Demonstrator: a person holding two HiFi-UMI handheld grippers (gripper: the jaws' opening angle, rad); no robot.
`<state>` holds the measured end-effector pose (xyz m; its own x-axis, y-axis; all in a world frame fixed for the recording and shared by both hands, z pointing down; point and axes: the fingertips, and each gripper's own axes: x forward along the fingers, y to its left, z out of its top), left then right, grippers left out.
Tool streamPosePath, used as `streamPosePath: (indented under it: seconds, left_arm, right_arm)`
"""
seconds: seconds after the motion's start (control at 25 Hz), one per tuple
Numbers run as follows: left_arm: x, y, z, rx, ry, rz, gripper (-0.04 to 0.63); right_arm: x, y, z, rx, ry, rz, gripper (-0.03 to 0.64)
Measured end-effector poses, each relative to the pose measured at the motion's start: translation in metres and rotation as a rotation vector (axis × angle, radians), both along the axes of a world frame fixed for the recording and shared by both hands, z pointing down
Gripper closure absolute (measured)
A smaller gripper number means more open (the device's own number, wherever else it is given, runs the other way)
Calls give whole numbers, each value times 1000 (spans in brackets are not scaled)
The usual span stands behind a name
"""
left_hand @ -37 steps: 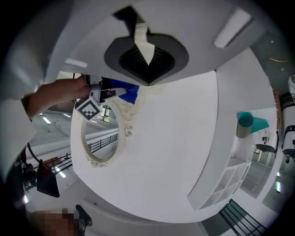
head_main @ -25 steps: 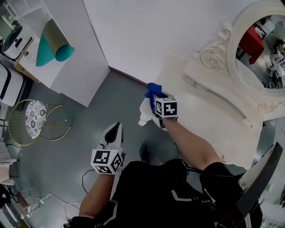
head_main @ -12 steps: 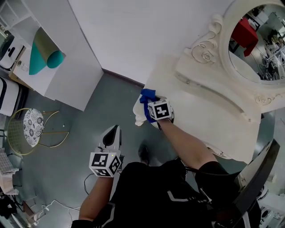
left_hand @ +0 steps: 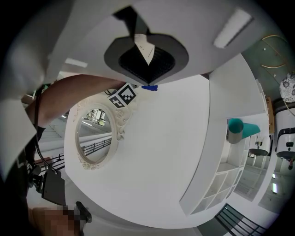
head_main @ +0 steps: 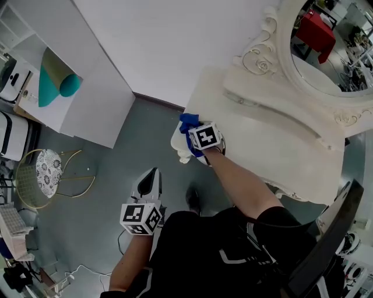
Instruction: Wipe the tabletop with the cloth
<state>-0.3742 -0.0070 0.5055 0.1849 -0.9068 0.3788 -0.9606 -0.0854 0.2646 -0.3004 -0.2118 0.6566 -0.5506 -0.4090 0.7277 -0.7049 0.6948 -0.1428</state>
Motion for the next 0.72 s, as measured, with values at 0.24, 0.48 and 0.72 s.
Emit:
streamPosePath:
  seconds: [0.24, 0.48, 0.72]
  left_arm:
    - [31, -14, -9, 41, 2, 73, 586]
    - [76, -24, -8, 33, 10, 135, 586]
    - [122, -32, -11, 36, 3, 195, 588]
  right_arm:
    - [42, 5, 2, -35, -14, 37, 529]
    - [105, 12, 2, -54, -25, 97, 529]
    - [171, 16, 2, -58, -9, 175, 529]
